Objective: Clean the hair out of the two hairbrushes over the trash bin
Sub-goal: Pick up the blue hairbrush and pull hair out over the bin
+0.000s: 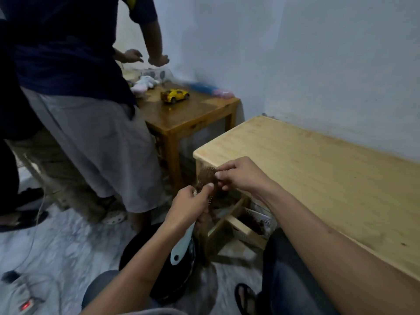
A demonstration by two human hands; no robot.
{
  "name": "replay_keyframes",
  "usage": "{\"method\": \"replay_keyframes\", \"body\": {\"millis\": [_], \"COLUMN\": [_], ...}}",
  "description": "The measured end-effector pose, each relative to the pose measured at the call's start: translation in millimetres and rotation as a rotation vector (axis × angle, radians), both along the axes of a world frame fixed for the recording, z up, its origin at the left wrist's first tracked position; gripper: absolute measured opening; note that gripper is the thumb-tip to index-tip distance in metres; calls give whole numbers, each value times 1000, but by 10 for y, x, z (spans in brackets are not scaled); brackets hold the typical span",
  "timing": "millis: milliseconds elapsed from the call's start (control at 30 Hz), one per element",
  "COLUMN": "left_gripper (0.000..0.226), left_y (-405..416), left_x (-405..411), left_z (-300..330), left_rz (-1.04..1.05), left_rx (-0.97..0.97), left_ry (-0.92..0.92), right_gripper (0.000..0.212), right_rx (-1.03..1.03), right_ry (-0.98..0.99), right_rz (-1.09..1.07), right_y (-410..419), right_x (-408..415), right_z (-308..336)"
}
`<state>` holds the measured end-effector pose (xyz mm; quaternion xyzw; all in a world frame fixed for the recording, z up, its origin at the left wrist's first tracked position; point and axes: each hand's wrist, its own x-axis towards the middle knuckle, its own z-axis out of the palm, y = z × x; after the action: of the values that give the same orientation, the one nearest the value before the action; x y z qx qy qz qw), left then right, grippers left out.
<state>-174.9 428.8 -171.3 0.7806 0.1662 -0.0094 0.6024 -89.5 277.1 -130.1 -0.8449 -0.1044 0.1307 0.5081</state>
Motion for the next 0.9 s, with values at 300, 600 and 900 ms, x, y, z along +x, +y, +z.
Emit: {"method": "replay_keyframes", "body": {"millis": [300, 600, 900], "left_gripper": [41, 43, 44], "left_y": [467, 802, 960], "left_x": [-305, -538, -587], "left_z": [-710, -1219, -1338], "left_rz": [266, 421, 609], "left_rx": [70, 15, -75], "left_ry": [119, 252, 285], "right_gripper": [16, 16, 12], "right_rx": [-132, -280, -302], "right_ry": [161, 207, 407], "right_rz": [164, 300, 256], "right_y": [680, 1222, 1584], "right_x": [-99, -92, 147], "right_z": [-710, -1251, -1348]}}
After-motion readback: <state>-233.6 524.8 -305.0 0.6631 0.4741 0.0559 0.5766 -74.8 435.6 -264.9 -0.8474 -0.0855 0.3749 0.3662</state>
